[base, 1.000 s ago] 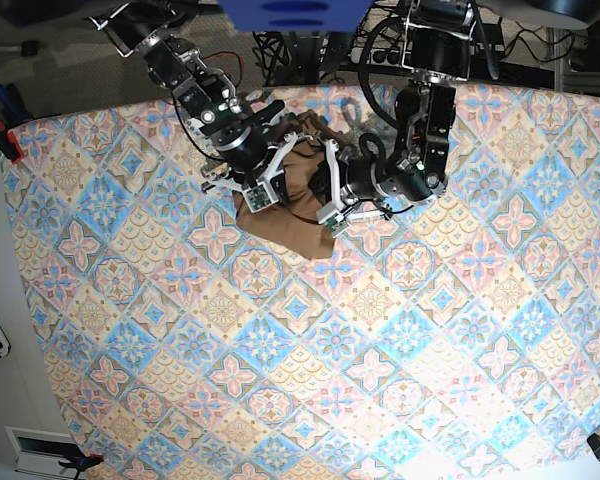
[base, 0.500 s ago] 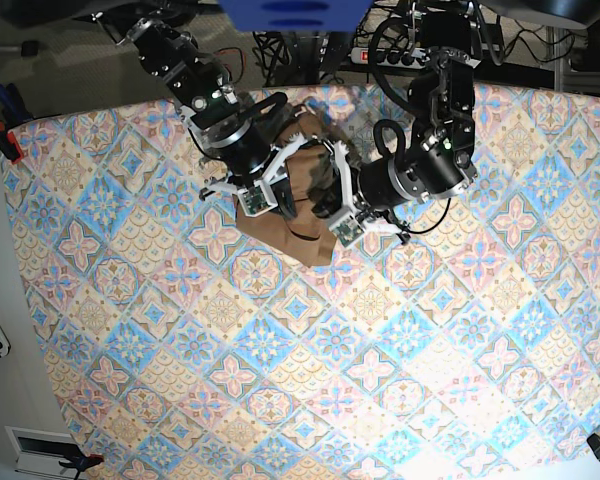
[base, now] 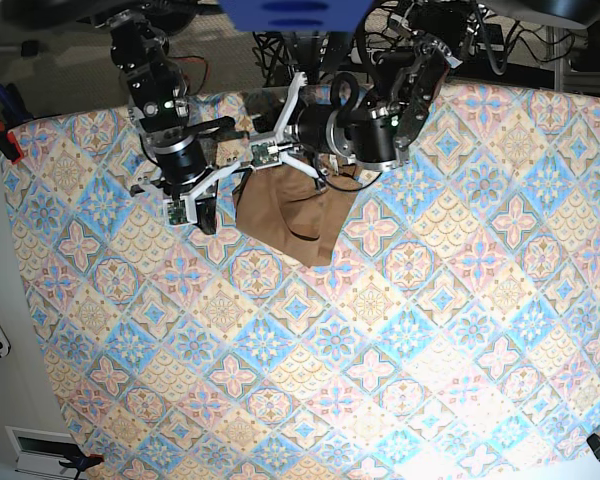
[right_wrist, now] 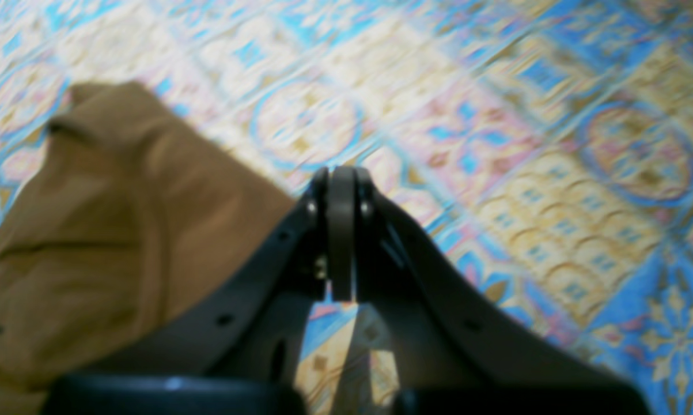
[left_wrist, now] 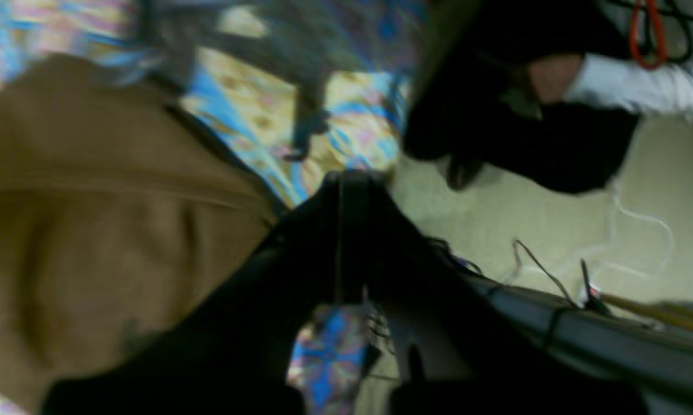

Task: Layout the t-shirt on the table in an organized manner, then fold the t-shirt properly
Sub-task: 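Grasp the bundle edges with both grippers together, then lift the bundle with the left gripper and fold it over onto itself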

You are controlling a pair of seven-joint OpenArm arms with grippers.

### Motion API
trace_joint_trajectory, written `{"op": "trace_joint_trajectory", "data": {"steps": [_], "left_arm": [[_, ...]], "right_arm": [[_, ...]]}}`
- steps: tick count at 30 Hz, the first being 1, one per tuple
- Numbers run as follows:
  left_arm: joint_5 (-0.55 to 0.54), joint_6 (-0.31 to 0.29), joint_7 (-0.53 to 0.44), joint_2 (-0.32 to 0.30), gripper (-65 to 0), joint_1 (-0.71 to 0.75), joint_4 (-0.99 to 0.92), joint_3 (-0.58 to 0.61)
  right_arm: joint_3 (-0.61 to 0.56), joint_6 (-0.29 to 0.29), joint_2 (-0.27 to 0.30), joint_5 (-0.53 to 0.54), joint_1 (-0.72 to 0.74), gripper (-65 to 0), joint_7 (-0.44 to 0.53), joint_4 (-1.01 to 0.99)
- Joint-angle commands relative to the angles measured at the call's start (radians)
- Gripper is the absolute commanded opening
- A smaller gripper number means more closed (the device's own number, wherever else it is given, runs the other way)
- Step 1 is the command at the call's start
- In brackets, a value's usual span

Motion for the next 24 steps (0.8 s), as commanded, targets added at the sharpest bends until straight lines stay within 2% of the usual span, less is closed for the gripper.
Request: {"op": "trace_joint_trajectory", "data": {"steps": [1, 4, 11, 22, 24], "left_arm": [[-0.008, -0.001, -0.010, -0.007, -65.0, -0.010, -0.033, -0.003], [0.005, -0.001, -0.010, -0.039, -65.0, -0.031, -0.121, -0.006], [0.075, -0.001, -0.010, -0.070, -65.0, -0.046, -0.127, -0.045], [0.270, -0.001, -0.012, -0.064, -65.0, -0.059, -0.128, -0.214], [0.302, -0.001, -0.013, -0.039, -65.0, -0.076, -0.133, -0.246]], "right_arm": [[0.006, -0.001, 0.009, -0.004, 0.011, -65.0, 0.027, 0.018], [0.006, -0.001, 0.009, -0.004, 0.011, -65.0, 0.027, 0.017], [0.008, -0.001, 0.009, -0.004, 0.011, -65.0, 0.027, 0.015], [0.003, -0.001, 0.009, -0.004, 0.011, -65.0, 0.027, 0.015], [0.003, 0.000, 0.009, -0.004, 0.011, -65.0, 0.027, 0.015]]}}
